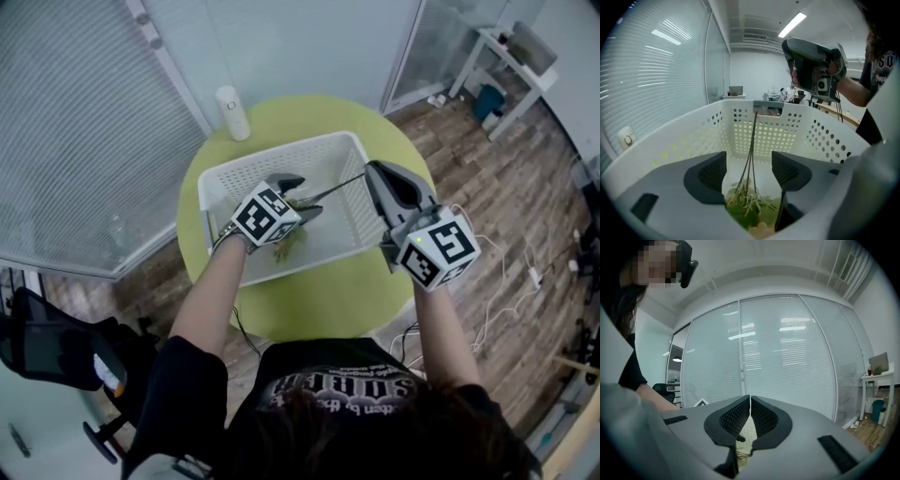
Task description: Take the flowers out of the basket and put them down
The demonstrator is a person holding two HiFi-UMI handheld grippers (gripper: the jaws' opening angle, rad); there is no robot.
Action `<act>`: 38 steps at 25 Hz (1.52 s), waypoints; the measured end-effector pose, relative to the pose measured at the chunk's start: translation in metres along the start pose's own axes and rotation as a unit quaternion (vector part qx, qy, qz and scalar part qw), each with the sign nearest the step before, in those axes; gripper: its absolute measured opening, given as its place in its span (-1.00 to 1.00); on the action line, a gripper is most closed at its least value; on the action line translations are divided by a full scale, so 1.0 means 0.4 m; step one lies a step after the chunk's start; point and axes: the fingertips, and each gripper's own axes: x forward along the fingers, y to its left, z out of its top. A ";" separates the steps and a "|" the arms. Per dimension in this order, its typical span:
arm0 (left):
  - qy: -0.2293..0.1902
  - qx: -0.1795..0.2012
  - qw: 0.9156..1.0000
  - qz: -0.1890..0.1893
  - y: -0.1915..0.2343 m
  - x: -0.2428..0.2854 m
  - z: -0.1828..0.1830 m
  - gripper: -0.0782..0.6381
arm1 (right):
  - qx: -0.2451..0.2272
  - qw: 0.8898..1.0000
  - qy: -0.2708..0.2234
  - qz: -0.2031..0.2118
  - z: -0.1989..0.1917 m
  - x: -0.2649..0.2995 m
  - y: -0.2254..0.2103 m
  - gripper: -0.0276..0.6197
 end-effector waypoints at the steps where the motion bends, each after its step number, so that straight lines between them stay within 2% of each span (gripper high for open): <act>1: 0.009 0.001 1.000 -0.003 0.000 0.013 -0.012 0.04 | 0.001 1.000 0.001 -0.001 -0.004 0.001 -0.003 -0.82; 7: 0.081 0.014 0.997 -0.007 0.006 0.071 -0.107 0.04 | 0.005 1.000 0.006 -0.008 -0.018 0.006 -0.012 -0.82; 13: 0.091 0.003 0.996 -0.002 0.010 0.090 -0.126 0.04 | 0.018 1.000 0.007 -0.017 -0.028 0.000 -0.034 -0.82; 14: 0.097 0.005 0.995 0.002 0.013 0.092 -0.131 -0.07 | 0.018 1.000 0.006 -0.018 -0.028 0.000 -0.036 -0.82; 15: 0.102 0.009 0.995 0.005 0.015 0.094 -0.137 -0.29 | 0.018 1.000 0.006 -0.018 -0.029 0.000 -0.037 -0.82; 23: 0.114 0.016 0.993 -0.004 0.010 0.078 -0.132 -0.70 | 0.020 1.000 0.004 -0.022 -0.030 -0.009 -0.041 -0.82; 27: 0.098 0.004 0.995 0.015 0.029 0.041 -0.112 -0.70 | 0.018 1.000 0.002 -0.022 -0.028 -0.010 -0.039 -0.82; 32: 0.047 -0.015 0.998 0.037 0.031 -0.009 -0.043 -0.70 | 0.021 0.999 0.003 -0.024 -0.027 -0.021 -0.044 -0.82; 38: -0.006 -0.036 0.997 0.066 0.034 -0.071 0.016 -0.70 | 0.022 0.999 -0.001 -0.024 -0.023 -0.030 -0.039 -0.82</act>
